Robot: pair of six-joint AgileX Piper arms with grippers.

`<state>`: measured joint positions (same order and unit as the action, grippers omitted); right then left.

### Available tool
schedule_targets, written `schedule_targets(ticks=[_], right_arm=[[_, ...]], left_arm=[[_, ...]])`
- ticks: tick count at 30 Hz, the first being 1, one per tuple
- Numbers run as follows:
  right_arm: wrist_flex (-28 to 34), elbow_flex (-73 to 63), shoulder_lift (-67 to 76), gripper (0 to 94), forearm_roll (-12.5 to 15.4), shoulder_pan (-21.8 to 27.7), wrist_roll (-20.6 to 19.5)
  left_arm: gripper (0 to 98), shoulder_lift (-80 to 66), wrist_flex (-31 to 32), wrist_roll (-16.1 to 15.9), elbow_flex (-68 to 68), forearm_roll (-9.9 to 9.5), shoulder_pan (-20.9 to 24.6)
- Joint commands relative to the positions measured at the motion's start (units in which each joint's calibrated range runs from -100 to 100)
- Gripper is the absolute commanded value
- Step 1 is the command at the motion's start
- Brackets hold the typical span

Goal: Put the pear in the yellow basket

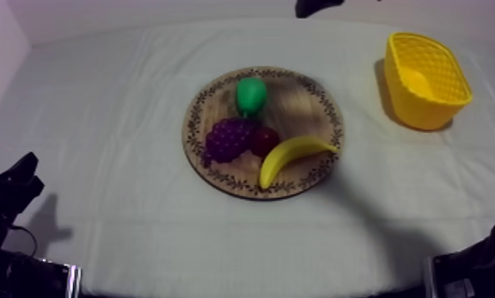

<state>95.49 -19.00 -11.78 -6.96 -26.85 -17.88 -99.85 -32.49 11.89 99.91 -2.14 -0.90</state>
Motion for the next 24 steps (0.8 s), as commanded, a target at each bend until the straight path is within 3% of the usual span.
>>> schedule_targets(ticks=[1, 8, 14, 19, 24], right_arm=[[0.93, -9.17, -5.82, 1.6, -0.17, -0.31, -0.09], [1.98, -14.07, -12.37, 24.5, -1.48, -1.3, 1.4], [2.32, -16.31, -14.84, 46.9, 0.18, -0.47, 1.99], [2.51, -17.54, -17.91, 57.2, 0.42, -0.48, 1.73], [2.5, -18.28, -23.88, 61.1, 0.74, -1.08, 0.63]], left_arm=[[0.1, 0.02, 0.0, 0.0, -0.02, 0.01, 0.0], [0.1, 0.02, 0.0, 0.01, -0.02, 0.01, 0.0], [0.1, 0.02, 0.0, 0.0, -0.02, 0.01, 0.0], [0.1, 0.02, 0.0, 0.0, -0.02, 0.01, 0.0], [0.1, 0.02, 0.0, 0.0, -0.02, 0.01, 0.0]])
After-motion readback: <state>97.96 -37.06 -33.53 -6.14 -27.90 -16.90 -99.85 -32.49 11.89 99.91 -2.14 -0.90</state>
